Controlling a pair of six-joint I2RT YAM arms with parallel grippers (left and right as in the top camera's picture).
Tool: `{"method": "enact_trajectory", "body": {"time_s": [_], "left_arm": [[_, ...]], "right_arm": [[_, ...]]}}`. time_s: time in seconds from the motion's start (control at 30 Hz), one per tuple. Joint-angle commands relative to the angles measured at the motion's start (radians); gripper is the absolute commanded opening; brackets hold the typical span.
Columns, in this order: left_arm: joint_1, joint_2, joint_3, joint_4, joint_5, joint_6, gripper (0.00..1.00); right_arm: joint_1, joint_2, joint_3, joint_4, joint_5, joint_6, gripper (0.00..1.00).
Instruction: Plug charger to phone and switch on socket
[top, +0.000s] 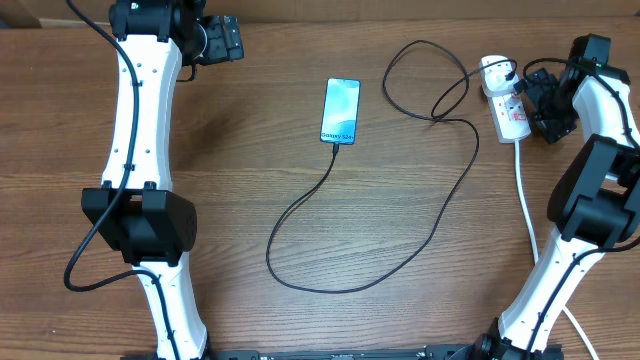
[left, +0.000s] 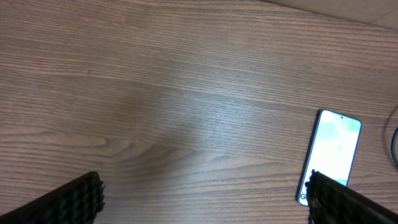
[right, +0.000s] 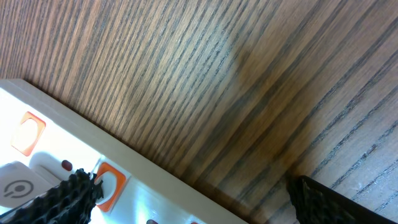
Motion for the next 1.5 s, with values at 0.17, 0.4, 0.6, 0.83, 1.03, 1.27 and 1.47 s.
{"method": "enact_trajectory", "body": {"time_s": [0.17, 0.4, 0.6, 0.83, 1.03, 1.27, 1.47], "left_arm": [[-0.005, 0.007, -0.002, -0.002, 0.007, -0.010, 1.00], [-0.005, 0.007, -0.002, -0.002, 0.007, -0.010, 1.00], [-0.005, 0.007, -0.002, -0.002, 0.007, -0.010, 1.00], [-0.005, 0.007, -0.002, -0.002, 0.007, -0.010, 1.00], [-0.005, 0.007, -0.002, -0.002, 0.007, -0.010, 1.00], [-0.005, 0.007, -0.002, -0.002, 0.007, -0.010, 1.00], [-0.005, 0.007, -0.002, -0.002, 0.007, -0.010, 1.00]], "right_arm": [[0.009, 0.019, -0.012, -0.011, -0.021, -0.033, 1.00], [0.011, 0.019, -0.018, -0.019, -0.021, -0.033, 1.00], [0.011, 0.019, -0.078, 0.006, -0.022, -0.033, 1.00], [0.011, 0.019, -0.099, 0.015, -0.040, -0.034, 1.00], [0.011, 0.019, -0.099, 0.019, -0.070, -0.060, 1.00], [0.011, 0.019, -0.099, 0.007, -0.070, -0.060, 1.00], [0.008, 0.014, -0.068, -0.030, -0.069, -0.060, 1.00]]}}
